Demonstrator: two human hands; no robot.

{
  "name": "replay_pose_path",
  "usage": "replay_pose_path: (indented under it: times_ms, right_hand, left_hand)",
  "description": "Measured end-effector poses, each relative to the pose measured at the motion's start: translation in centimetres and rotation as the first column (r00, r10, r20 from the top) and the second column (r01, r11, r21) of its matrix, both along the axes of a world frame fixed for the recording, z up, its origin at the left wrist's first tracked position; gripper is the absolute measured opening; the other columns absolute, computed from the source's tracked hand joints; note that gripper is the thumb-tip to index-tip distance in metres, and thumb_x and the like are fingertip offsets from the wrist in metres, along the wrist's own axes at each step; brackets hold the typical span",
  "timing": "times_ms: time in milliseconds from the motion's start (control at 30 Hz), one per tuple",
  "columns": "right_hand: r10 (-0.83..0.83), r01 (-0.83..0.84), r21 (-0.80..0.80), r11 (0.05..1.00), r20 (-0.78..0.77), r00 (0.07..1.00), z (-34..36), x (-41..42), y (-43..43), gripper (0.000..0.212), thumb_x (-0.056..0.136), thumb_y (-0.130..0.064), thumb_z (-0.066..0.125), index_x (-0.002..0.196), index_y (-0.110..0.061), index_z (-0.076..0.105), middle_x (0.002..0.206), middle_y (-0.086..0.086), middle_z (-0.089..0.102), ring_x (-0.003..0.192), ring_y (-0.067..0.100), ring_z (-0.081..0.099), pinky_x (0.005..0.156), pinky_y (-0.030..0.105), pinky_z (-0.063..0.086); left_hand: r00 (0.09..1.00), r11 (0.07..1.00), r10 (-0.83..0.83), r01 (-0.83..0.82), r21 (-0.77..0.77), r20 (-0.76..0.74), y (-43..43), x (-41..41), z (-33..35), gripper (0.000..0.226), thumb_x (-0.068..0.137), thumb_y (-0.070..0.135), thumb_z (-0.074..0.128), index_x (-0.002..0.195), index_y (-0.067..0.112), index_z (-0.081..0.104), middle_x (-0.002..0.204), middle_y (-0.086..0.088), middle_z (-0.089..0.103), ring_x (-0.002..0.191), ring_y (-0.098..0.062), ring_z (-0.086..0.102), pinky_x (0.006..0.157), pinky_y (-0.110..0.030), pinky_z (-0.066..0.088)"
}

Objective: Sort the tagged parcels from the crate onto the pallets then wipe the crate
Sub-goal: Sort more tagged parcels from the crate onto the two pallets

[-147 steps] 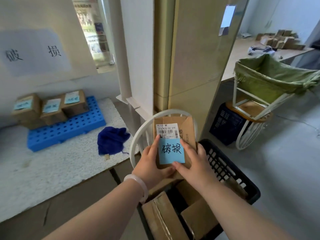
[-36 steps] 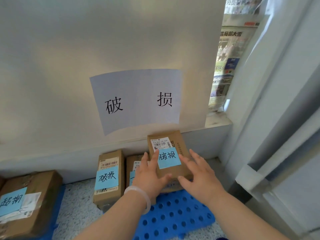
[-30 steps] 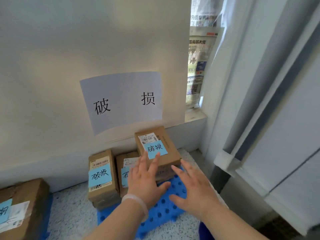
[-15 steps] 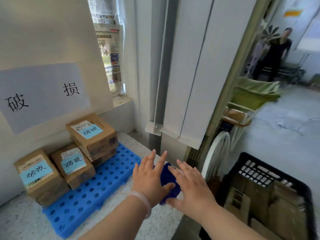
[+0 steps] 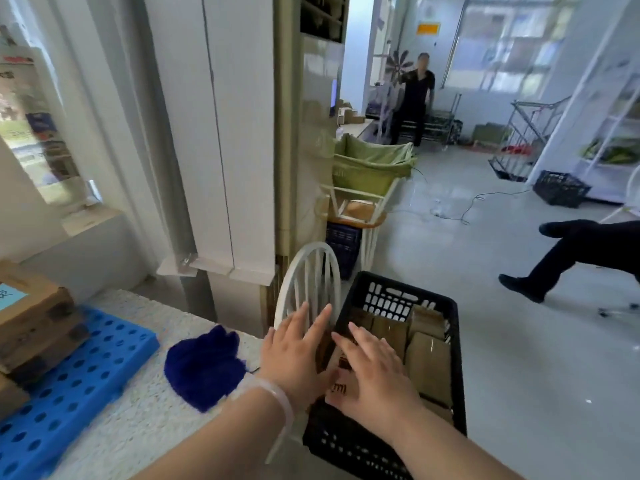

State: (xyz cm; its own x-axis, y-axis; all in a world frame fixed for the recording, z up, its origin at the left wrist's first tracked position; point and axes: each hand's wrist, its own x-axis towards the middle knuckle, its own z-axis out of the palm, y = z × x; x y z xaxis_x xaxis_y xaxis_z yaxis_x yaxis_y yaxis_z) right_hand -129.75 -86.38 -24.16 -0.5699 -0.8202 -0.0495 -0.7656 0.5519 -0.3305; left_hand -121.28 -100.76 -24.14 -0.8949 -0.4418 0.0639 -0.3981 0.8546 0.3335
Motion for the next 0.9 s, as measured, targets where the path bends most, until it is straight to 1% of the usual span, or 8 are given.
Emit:
replay_pose_path:
  times_ms: [67, 133, 200, 267, 400, 667, 767, 900]
  right_hand:
    - [-0.036, 0.036, 0.011, 0.999, 0.022, 0.999, -0.1, -1.9, 2.7, 0.086, 0.087, -0.061, 0.056, 0.152, -0.046, 0.002, 0.161, -0.015, -0.012, 0.148, 0.011, -0.011, 0.116, 0.034, -0.006]
    - [-0.091, 0.091, 0.014, 0.996, 0.059, 0.994, -0.5, -4.2, 5.2, 0.086, 0.087, -0.061, 0.057, 0.151, -0.047, 0.001, 0.161, -0.017, -0.013, 0.149, 0.012, -0.01, 0.12, 0.038, 0.005]
    - [-0.144, 0.145, -0.001, 0.989, 0.074, 0.987, -1.0, -6.7, 7.6, 0.088, 0.087, -0.06, 0.059, 0.151, -0.047, 0.001, 0.161, -0.017, -0.011, 0.149, 0.012, -0.008, 0.12, 0.04, 0.009]
    - [-0.18, 0.181, -0.006, 0.983, 0.087, 0.98, -1.6, -9.0, 9.8, 0.088, 0.087, -0.057, 0.06, 0.152, -0.046, 0.001, 0.162, -0.016, -0.01, 0.15, 0.013, -0.007, 0.12, 0.039, 0.009]
    - [-0.18, 0.18, 0.016, 0.984, 0.113, 0.977, -2.6, -12.0, 12.8, 0.088, 0.089, -0.049, 0.061, 0.153, -0.044, 0.001, 0.163, -0.013, -0.008, 0.15, 0.016, -0.003, 0.121, 0.038, 0.008]
    - [-0.137, 0.125, 0.064, 0.99, 0.233, 0.963, -5.7, -14.3, 13.4, 0.086, 0.089, -0.058, 0.058, 0.152, -0.045, 0.001, 0.163, -0.015, -0.005, 0.15, 0.016, 0.0, 0.12, 0.04, 0.013]
    - [-0.143, 0.119, 0.101, 0.988, 0.283, 0.948, -6.8, -14.4, 12.5, 0.087, 0.088, -0.059, 0.058, 0.152, -0.045, 0.001, 0.163, -0.014, -0.005, 0.151, 0.016, -0.001, 0.12, 0.041, 0.012]
    - [-0.168, 0.13, 0.137, 0.982, 0.323, 0.931, -8.6, -14.7, 11.3, 0.088, 0.087, -0.058, 0.059, 0.152, -0.044, 0.001, 0.163, -0.014, -0.004, 0.15, 0.015, 0.0, 0.121, 0.04, 0.011]
  left_hand:
    - [1.0, 1.0, -0.016, 0.017, -0.003, 0.013, 2.5, -2.3, -0.6, 0.095, 0.087, 0.063, 0.055, 0.15, 0.05, -0.016, 0.165, 0.008, -0.01, 0.152, -0.019, -0.001, 0.124, -0.044, 0.007]
    - [0.999, 0.999, -0.038, 0.038, 0.001, 0.032, 4.8, -4.6, -0.9, 0.096, 0.087, 0.065, 0.054, 0.15, 0.049, -0.016, 0.165, 0.008, -0.01, 0.152, -0.019, 0.0, 0.123, -0.046, 0.007]
    - [0.997, 0.999, -0.047, 0.047, 0.001, 0.053, 6.7, -6.9, -1.1, 0.097, 0.086, 0.067, 0.054, 0.151, 0.049, -0.016, 0.165, 0.007, -0.008, 0.152, -0.02, 0.001, 0.123, -0.047, 0.008]
    - [0.997, 0.999, -0.035, 0.034, 0.011, 0.07, 8.2, -8.8, -1.6, 0.098, 0.085, 0.068, 0.055, 0.15, 0.049, -0.016, 0.165, 0.006, -0.006, 0.152, -0.02, 0.001, 0.123, -0.048, 0.008]
    - [0.991, 0.999, -0.017, 0.012, 0.042, 0.133, 11.3, -11.1, -3.1, 0.097, 0.086, 0.067, 0.054, 0.15, 0.048, -0.016, 0.165, 0.006, -0.006, 0.152, -0.02, 0.0, 0.123, -0.047, 0.007]
    - [0.965, 0.995, 0.054, -0.074, 0.07, 0.257, 12.1, -11.8, -6.0, 0.095, 0.087, 0.067, 0.054, 0.152, 0.048, -0.013, 0.165, 0.008, -0.009, 0.152, -0.02, 0.001, 0.122, -0.044, 0.011]
    - [0.953, 0.988, 0.077, -0.112, 0.105, 0.291, 11.2, -11.6, -7.2, 0.096, 0.086, 0.066, 0.055, 0.151, 0.05, -0.015, 0.165, 0.01, -0.008, 0.152, -0.021, 0.001, 0.122, -0.045, 0.013]
    - [0.945, 0.983, 0.063, -0.115, 0.145, 0.322, 9.7, -11.9, -9.0, 0.097, 0.086, 0.065, 0.056, 0.149, 0.052, -0.017, 0.165, 0.009, -0.009, 0.152, -0.022, 0.003, 0.122, -0.044, 0.012]
